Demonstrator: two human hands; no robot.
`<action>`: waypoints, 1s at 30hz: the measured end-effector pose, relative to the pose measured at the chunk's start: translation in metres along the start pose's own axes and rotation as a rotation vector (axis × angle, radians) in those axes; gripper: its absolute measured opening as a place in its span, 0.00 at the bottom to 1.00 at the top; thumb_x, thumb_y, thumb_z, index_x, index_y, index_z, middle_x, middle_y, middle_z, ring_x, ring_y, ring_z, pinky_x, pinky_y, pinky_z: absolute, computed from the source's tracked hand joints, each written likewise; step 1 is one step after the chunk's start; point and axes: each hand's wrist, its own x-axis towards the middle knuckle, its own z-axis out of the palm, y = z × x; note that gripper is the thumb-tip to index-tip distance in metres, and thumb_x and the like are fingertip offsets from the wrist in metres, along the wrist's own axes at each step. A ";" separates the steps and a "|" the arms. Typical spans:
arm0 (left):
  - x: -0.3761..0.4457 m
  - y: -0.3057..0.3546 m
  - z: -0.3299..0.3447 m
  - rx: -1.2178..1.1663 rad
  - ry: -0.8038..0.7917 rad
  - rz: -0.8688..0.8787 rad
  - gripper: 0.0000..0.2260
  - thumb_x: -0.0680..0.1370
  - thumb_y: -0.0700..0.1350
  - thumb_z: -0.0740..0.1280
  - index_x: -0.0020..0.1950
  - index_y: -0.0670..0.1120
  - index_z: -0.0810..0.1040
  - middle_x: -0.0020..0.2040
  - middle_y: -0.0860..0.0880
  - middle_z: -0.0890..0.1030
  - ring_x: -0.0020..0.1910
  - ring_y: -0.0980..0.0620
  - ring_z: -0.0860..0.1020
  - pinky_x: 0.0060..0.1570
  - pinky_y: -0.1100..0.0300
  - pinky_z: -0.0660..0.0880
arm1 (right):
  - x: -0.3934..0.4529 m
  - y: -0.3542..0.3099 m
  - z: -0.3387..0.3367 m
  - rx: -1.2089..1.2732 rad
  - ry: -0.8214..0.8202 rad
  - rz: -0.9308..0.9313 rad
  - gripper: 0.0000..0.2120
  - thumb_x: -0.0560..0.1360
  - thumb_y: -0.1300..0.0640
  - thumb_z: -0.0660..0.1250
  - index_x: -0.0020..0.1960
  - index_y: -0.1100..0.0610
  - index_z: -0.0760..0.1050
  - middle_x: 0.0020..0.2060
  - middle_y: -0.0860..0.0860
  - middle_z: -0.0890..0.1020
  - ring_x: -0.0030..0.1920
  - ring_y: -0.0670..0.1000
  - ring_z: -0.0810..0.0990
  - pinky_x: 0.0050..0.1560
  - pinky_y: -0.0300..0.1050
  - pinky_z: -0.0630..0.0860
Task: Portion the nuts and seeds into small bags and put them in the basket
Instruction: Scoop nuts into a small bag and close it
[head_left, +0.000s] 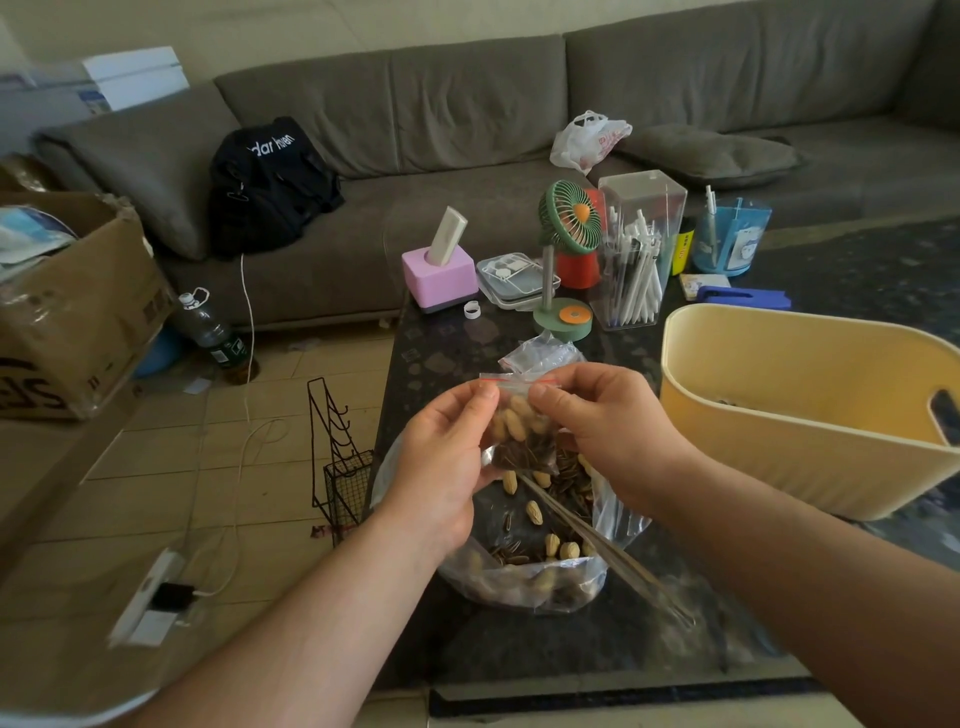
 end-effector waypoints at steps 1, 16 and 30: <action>0.000 0.000 0.000 0.010 -0.010 0.010 0.08 0.84 0.49 0.70 0.59 0.47 0.85 0.52 0.47 0.89 0.51 0.51 0.88 0.49 0.50 0.84 | 0.000 0.000 0.000 0.000 0.006 -0.006 0.05 0.80 0.60 0.73 0.45 0.59 0.84 0.36 0.53 0.85 0.35 0.47 0.83 0.37 0.37 0.79; 0.002 -0.004 -0.001 0.132 -0.038 0.113 0.06 0.84 0.46 0.70 0.57 0.48 0.86 0.52 0.45 0.89 0.55 0.45 0.87 0.60 0.38 0.83 | -0.001 -0.003 -0.004 -0.046 -0.028 -0.031 0.03 0.79 0.61 0.74 0.47 0.61 0.84 0.32 0.46 0.83 0.31 0.40 0.81 0.33 0.33 0.76; 0.001 -0.005 -0.001 0.157 -0.056 0.131 0.07 0.85 0.45 0.69 0.58 0.48 0.86 0.53 0.46 0.89 0.56 0.47 0.87 0.61 0.41 0.83 | -0.003 -0.004 -0.005 -0.044 -0.108 -0.023 0.04 0.80 0.60 0.73 0.50 0.61 0.83 0.39 0.53 0.87 0.38 0.47 0.85 0.41 0.37 0.80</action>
